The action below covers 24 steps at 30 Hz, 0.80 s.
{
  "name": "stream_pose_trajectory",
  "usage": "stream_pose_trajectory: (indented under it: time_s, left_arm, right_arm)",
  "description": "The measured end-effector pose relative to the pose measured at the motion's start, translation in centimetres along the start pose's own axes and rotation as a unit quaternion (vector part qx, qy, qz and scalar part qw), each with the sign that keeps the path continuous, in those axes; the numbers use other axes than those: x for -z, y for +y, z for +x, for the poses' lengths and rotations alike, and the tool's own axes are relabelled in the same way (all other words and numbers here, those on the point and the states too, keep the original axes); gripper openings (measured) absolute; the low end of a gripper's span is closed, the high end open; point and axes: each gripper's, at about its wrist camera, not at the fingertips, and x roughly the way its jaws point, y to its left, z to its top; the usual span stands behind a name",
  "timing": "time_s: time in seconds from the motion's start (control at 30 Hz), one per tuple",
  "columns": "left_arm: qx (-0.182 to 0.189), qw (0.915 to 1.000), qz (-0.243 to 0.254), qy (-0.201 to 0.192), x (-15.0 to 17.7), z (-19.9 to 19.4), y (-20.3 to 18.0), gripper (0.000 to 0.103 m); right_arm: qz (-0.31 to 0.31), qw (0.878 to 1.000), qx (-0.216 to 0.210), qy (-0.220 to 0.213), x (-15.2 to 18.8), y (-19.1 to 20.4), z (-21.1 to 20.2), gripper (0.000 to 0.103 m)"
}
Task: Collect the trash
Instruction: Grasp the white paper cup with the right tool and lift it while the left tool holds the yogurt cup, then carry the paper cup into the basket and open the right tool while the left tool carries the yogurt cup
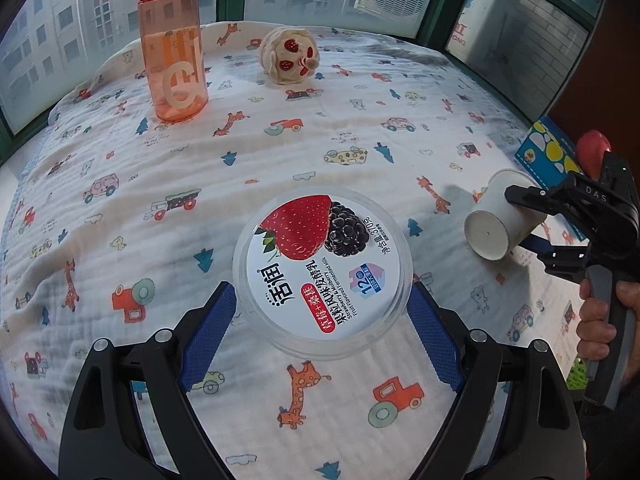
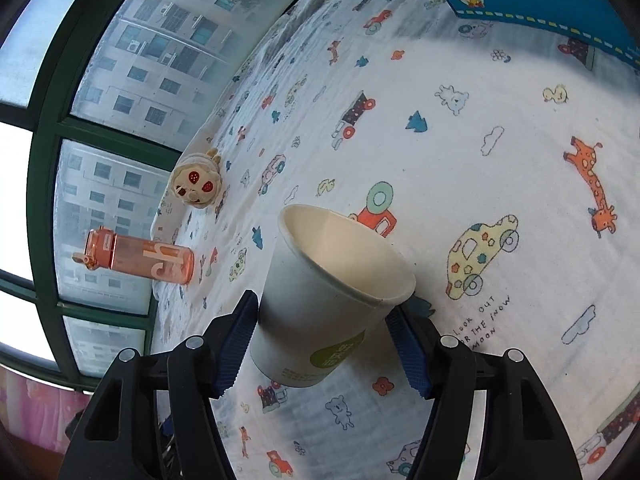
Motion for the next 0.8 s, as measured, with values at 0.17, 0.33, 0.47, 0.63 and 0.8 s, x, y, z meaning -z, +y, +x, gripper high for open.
stream_pose_trajectory:
  time_s: [0.17, 0.33, 0.47, 0.63, 0.8]
  left_arm:
    - [0.007, 1.0000, 0.004, -0.005, 0.3, -0.7, -1.0, 0.085]
    - [0.017, 0.9997, 0.011, -0.012, 0.6, -1.7, -2.6, 0.085]
    - [0.029, 0.9991, 0.025, -0.018, 0.8, -2.6, -4.6, 0.085]
    - [0.047, 0.9976, 0.046, -0.024, 1.4, -3.8, -7.9, 0.085]
    - [0.069, 0.9952, 0.063, -0.030, 1.8, -4.9, -11.3, 0.085]
  right_arm:
    - [-0.100, 0.994, 0.027, -0.025, 1.8, 1.9, -2.9, 0.063]
    - [-0.196, 0.977, 0.061, -0.065, 4.2, 3.2, -7.1, 0.063]
    - [-0.243, 0.962, 0.080, -0.093, 6.3, 2.9, -10.6, 0.063]
    - [-0.255, 0.955, 0.098, -0.117, 8.0, 0.9, -14.8, 0.063]
    - [-0.236, 0.955, 0.111, -0.139, 8.7, -2.0, -19.0, 0.063]
